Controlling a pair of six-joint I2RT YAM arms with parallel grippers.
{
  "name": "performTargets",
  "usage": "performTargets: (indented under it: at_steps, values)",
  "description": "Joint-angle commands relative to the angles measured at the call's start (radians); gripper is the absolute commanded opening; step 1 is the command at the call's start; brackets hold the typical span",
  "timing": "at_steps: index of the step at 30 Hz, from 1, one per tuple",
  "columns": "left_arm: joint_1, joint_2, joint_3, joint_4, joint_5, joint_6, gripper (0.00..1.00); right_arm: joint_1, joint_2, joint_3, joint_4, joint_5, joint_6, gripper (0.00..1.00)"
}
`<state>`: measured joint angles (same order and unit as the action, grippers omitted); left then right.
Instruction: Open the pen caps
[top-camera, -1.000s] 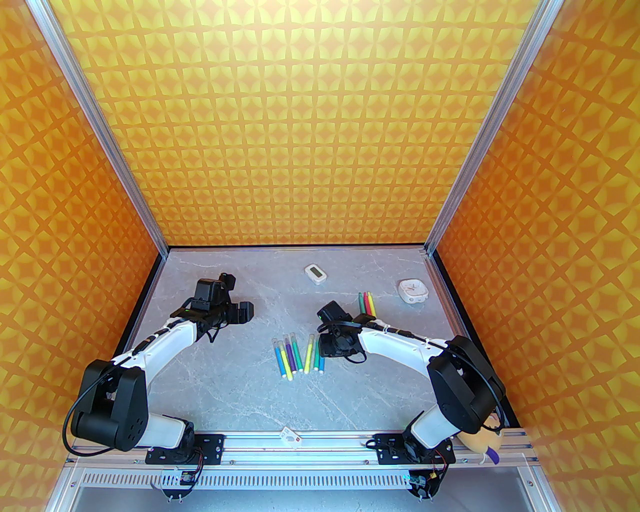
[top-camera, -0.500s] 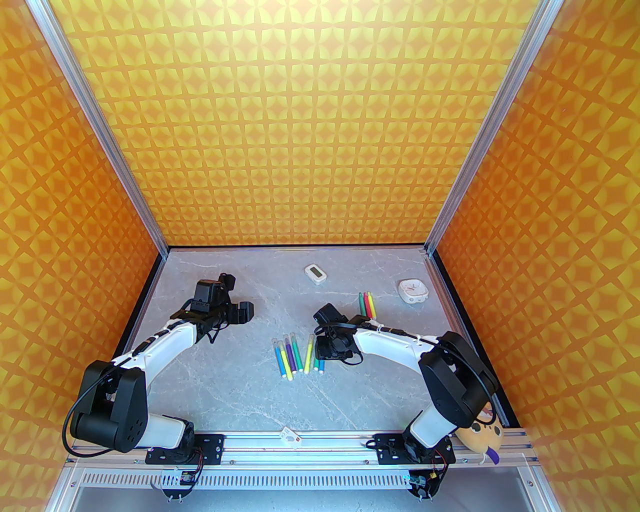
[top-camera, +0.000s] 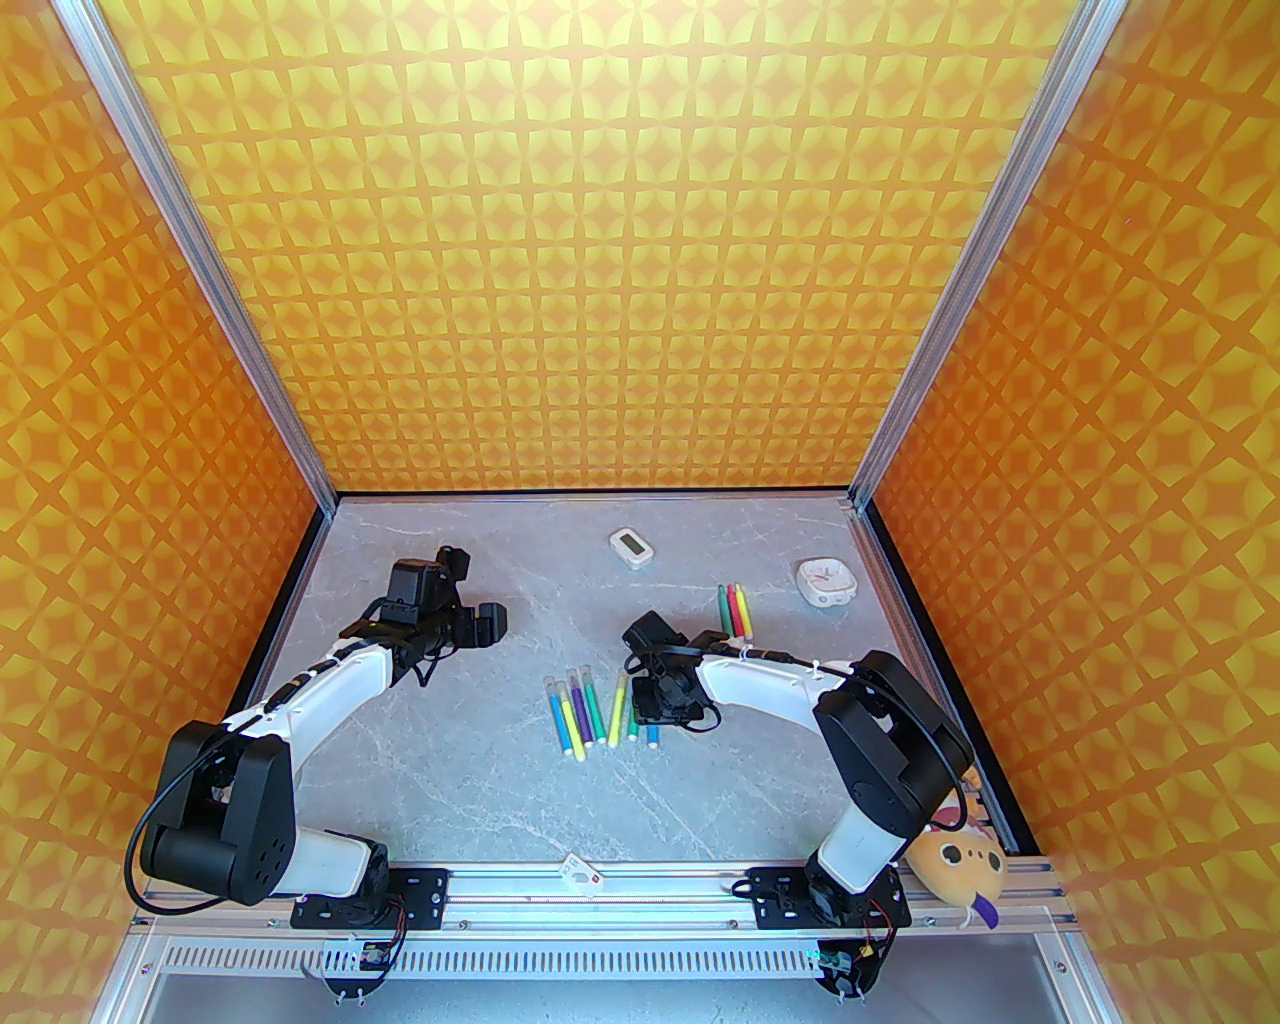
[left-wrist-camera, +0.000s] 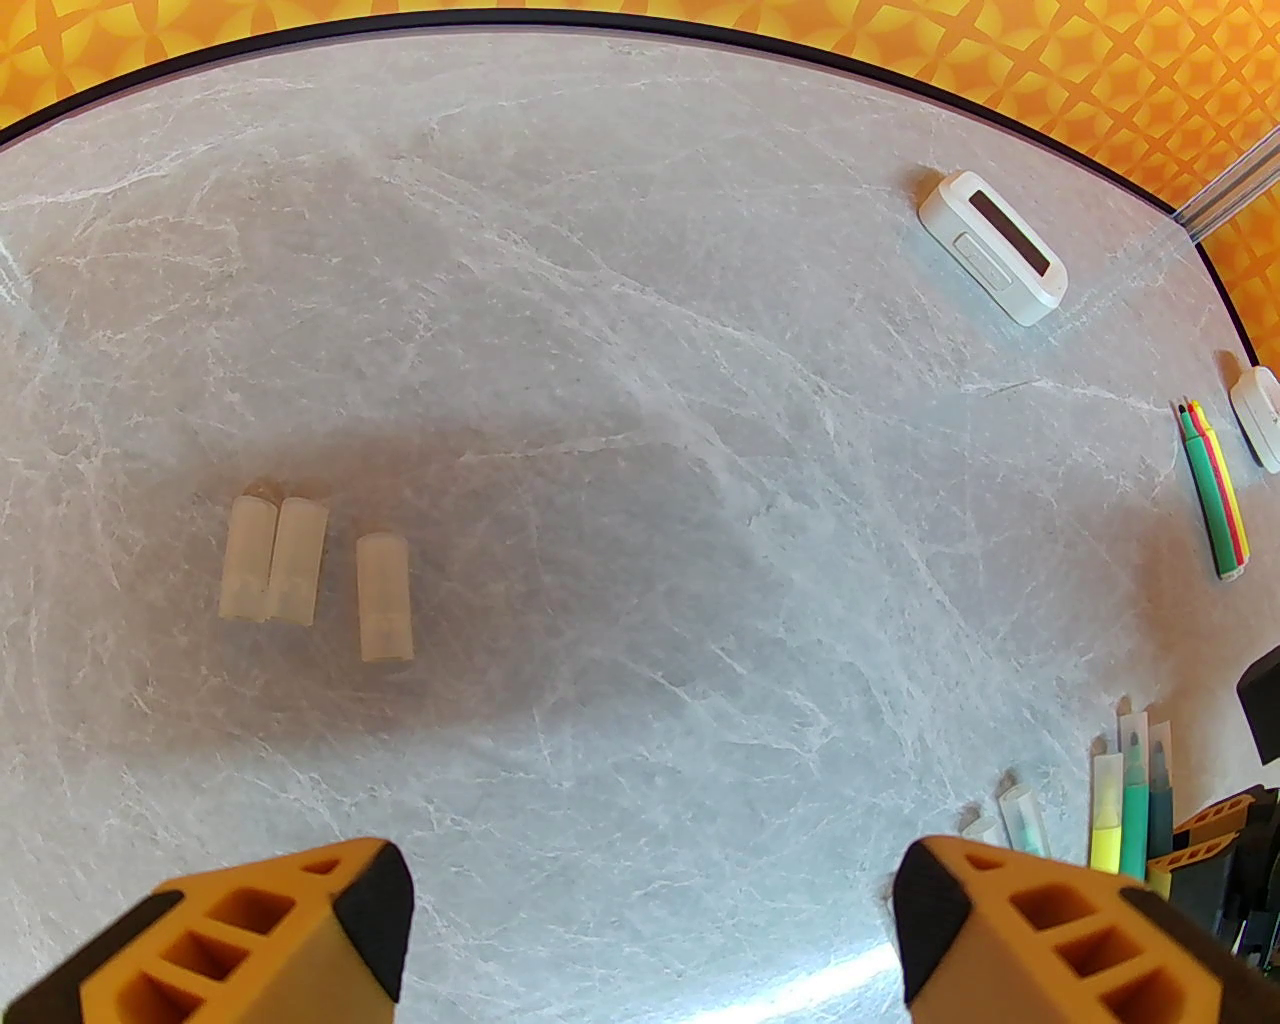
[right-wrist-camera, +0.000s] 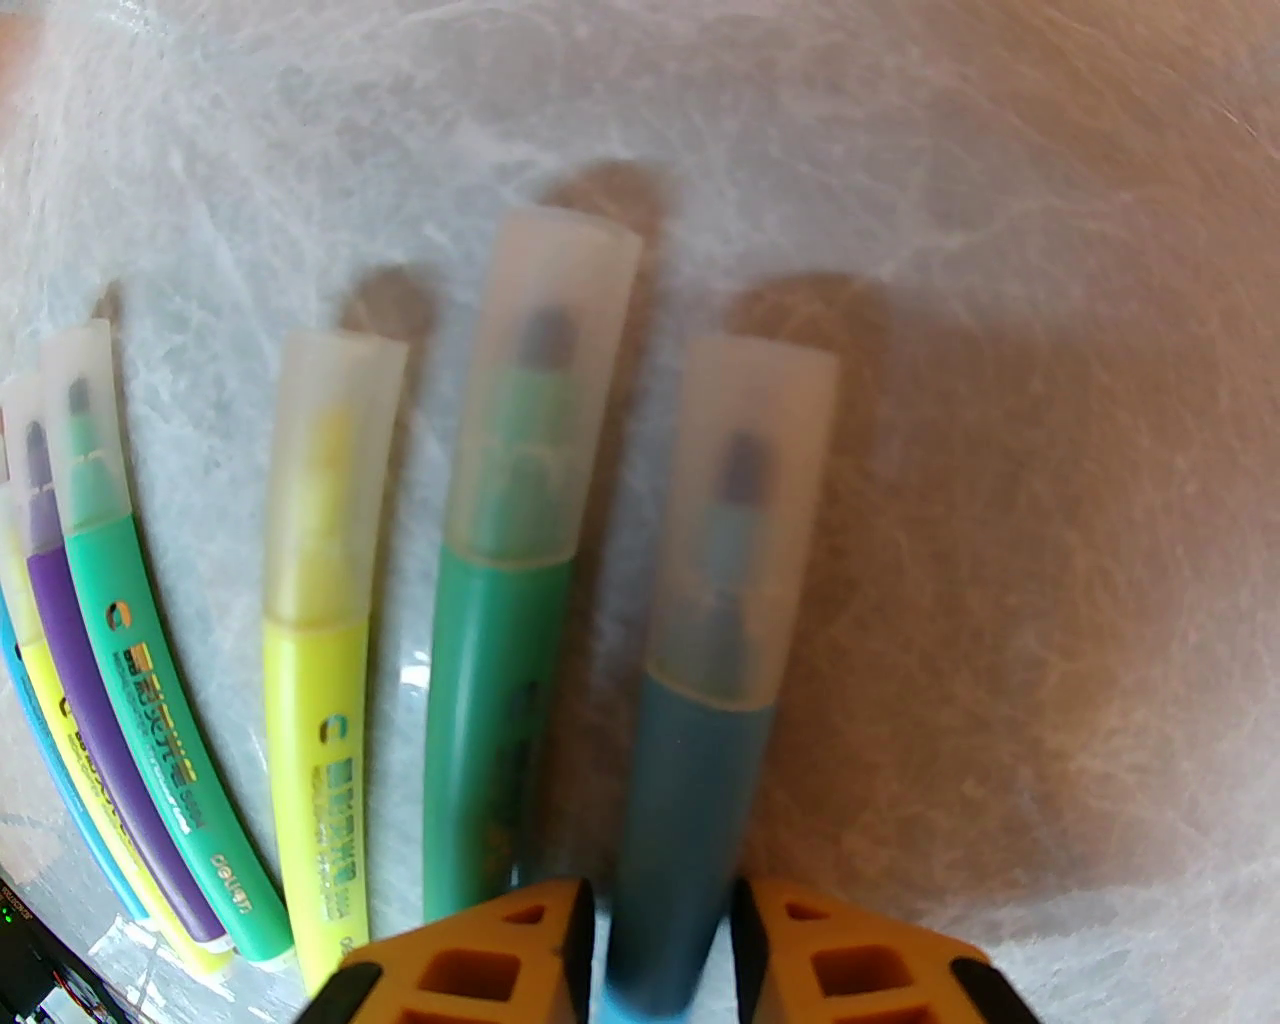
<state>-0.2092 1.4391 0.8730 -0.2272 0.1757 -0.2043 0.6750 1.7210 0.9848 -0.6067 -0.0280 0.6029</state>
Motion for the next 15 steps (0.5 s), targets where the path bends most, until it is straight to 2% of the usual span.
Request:
performTargets:
  at_steps: [1, 15]
  values:
    - [0.008, -0.003, 0.009, 0.003, 0.018, 0.003, 0.84, 0.009, 0.05, 0.025, -0.018, 0.056, 0.004, 0.3]
    - [0.008, -0.042, 0.006, -0.002, 0.018, 0.012, 0.84, 0.009, 0.158, 0.101, -0.093, 0.136, 0.005, 0.28]
